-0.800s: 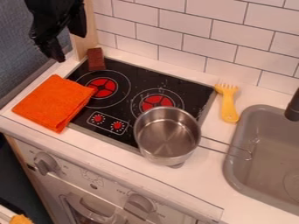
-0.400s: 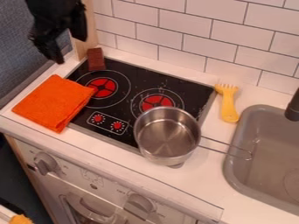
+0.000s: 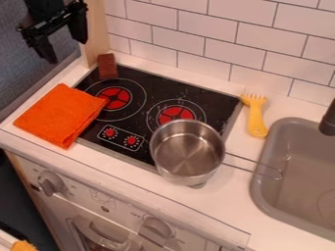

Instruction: Move the brown object to the right burner

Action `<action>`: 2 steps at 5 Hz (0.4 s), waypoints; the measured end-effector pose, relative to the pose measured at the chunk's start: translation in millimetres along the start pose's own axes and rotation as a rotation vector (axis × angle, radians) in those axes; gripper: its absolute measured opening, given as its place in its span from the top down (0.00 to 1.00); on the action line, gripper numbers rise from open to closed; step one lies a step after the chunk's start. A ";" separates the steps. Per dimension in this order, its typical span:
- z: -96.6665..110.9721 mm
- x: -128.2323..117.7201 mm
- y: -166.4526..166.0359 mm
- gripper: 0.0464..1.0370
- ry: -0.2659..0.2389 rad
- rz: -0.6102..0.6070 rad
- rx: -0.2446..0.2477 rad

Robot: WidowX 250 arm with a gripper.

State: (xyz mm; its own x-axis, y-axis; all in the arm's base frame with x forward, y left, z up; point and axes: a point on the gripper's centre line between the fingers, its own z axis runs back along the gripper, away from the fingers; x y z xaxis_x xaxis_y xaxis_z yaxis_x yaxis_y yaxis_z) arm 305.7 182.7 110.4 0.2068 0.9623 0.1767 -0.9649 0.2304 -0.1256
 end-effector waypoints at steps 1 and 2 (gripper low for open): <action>-24.1 5.4 -8.2 0.04 -0.001 -0.121 0.041; -34.6 8.2 -26.3 0.04 -0.054 -0.287 0.064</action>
State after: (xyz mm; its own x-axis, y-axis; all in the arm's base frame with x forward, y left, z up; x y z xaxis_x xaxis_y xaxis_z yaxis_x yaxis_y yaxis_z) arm 338.4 189.6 81.4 0.4653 0.8498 0.2478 -0.8769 0.4806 -0.0014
